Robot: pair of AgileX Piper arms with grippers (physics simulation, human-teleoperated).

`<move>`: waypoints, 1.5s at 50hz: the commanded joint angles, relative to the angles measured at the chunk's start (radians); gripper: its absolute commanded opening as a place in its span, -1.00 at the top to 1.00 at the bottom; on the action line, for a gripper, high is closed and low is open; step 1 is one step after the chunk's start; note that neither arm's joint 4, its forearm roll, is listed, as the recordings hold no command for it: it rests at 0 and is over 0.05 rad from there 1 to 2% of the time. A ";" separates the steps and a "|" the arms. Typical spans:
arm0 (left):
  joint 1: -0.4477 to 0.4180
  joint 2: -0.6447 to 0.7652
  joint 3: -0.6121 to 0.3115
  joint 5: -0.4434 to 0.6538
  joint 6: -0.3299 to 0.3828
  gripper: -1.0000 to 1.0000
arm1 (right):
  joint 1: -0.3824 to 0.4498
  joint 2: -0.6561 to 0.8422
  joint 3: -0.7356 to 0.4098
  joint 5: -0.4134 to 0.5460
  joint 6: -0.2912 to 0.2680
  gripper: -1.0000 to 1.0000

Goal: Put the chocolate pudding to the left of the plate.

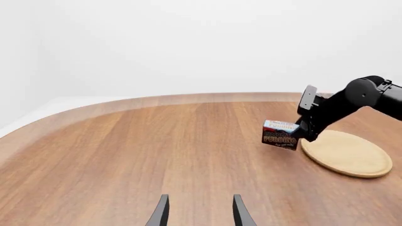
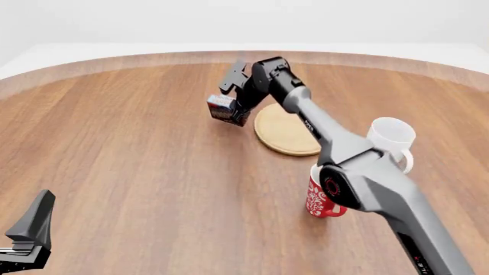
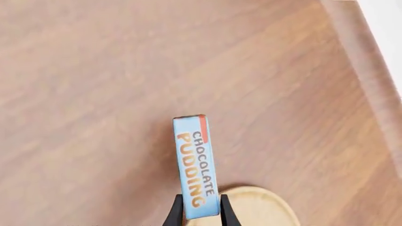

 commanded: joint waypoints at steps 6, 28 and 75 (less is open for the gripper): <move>0.000 0.000 0.000 0.000 0.000 -1.00 | -0.008 0.047 -0.065 0.062 -0.017 1.00; 0.000 0.000 0.000 0.000 0.000 -1.00 | -0.010 0.063 -0.062 0.084 -0.043 1.00; 0.000 0.000 0.000 0.000 0.000 -1.00 | 0.012 -0.118 -0.024 0.065 0.039 -1.00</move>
